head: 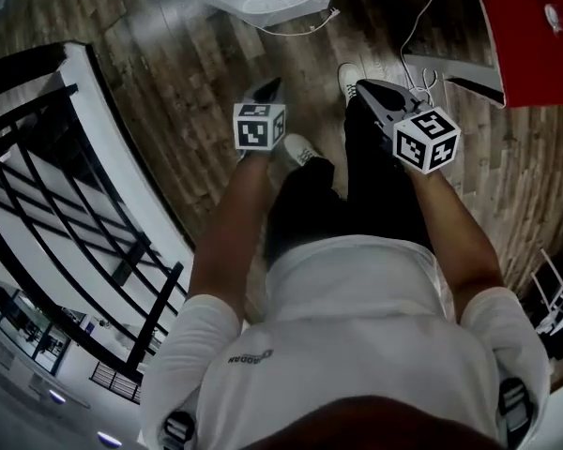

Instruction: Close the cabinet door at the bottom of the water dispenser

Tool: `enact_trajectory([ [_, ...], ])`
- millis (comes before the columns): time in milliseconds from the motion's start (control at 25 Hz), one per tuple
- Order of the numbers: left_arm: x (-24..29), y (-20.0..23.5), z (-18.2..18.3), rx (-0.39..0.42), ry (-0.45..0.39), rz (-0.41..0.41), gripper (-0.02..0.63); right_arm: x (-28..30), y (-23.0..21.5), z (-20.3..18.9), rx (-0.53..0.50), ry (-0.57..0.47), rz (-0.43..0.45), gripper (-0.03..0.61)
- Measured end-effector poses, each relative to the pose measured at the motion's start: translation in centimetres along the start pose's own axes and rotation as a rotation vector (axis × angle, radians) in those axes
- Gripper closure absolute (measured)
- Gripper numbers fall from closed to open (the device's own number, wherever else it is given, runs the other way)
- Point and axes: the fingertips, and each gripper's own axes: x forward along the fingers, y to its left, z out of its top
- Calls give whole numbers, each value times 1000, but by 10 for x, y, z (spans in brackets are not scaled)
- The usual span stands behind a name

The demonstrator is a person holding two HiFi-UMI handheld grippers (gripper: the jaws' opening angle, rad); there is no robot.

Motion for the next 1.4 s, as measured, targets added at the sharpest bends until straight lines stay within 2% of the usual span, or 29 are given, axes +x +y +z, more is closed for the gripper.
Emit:
enact_trajectory([
  [160, -96, -13, 11, -155, -137, -82, 614, -11, 73, 2, -66, -7, 84, 557],
  [240, -143, -20, 27, -174, -221, -108, 614, -21, 101, 10, -80, -28, 95, 558],
  [320, -177, -31, 42, -160, -280, -126, 614, -34, 124, 24, -89, -51, 97, 558],
  [400, -203, -49, 48, -128, -297, -148, 614, -49, 148, 35, -92, -71, 108, 558],
  [640, -278, -117, 60, -18, -360, -221, 614, -93, 222, 58, -130, -112, 233, 558],
  [880, -344, -164, 79, 91, -462, -157, 614, -142, 250, 95, -149, -179, 289, 558],
  [1040, -371, -192, 90, 72, -543, -89, 614, -183, 253, 109, -226, -186, 334, 558],
  [1200, -377, -231, 89, 41, -580, -43, 614, -226, 246, 112, -308, -188, 383, 558],
  [1400, -385, -282, 86, 55, -641, 7, 614, -265, 223, 99, -363, -181, 369, 558],
])
